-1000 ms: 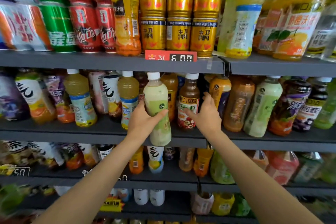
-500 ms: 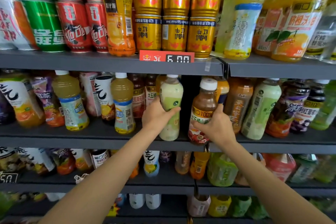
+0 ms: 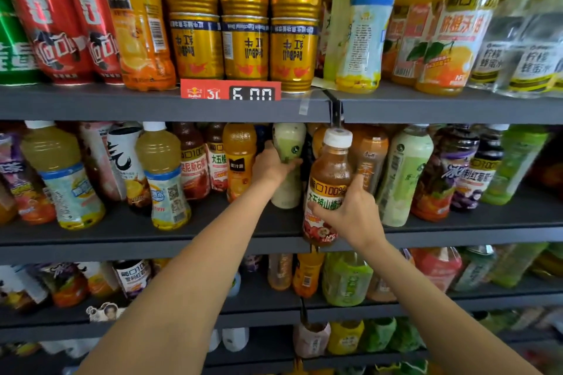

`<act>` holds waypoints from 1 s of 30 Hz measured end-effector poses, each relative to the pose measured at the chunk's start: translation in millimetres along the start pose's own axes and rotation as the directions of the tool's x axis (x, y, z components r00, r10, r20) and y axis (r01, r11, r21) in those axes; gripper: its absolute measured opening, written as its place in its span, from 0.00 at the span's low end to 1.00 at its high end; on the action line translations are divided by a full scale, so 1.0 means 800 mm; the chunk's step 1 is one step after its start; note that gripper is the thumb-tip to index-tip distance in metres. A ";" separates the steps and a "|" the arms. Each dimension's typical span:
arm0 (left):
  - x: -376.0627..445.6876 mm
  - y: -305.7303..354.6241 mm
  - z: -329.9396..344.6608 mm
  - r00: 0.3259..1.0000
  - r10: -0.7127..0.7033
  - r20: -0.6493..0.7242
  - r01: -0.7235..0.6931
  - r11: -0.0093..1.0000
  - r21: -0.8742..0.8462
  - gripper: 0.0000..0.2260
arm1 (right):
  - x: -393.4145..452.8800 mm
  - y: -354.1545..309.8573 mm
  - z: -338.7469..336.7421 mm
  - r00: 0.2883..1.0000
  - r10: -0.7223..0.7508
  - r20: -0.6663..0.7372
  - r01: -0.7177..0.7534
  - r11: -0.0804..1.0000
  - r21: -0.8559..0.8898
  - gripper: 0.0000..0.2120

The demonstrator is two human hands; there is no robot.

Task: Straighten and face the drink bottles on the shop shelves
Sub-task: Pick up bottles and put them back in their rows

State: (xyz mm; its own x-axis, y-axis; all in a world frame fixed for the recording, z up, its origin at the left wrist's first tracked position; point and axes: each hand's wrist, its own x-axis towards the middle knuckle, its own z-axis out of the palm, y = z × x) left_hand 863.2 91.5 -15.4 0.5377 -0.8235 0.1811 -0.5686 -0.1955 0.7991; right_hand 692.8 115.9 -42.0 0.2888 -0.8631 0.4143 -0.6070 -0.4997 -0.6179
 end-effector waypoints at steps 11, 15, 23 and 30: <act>-0.031 -0.034 0.026 0.997 -0.037 -0.072 0.039 0.999 0.033 0.27 | 0.005 0.006 0.000 0.999 -0.032 0.010 0.032 0.999 0.021 0.33; -0.089 -0.049 0.038 0.935 0.180 -0.305 -0.166 0.984 0.071 0.22 | 0.003 0.009 0.001 0.998 -0.055 -0.011 0.056 0.998 0.025 0.33; -0.151 -0.047 0.001 0.805 0.593 0.013 -0.593 0.805 0.031 0.28 | -0.030 -0.004 -0.014 0.963 -0.267 -0.036 0.269 0.958 0.099 0.33; -0.155 0.051 -0.052 0.637 0.738 -0.221 -0.760 0.650 -0.020 0.31 | -0.008 -0.076 -0.103 0.907 -0.297 -0.299 0.365 0.908 0.205 0.29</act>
State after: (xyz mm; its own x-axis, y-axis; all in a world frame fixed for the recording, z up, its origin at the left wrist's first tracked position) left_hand 799.4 208.0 18.5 0.0605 -0.5512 0.8322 -0.7653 0.5096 0.3932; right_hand 666.9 157.9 48.3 0.2210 -0.6127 0.7588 -0.2946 -0.7836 -0.5469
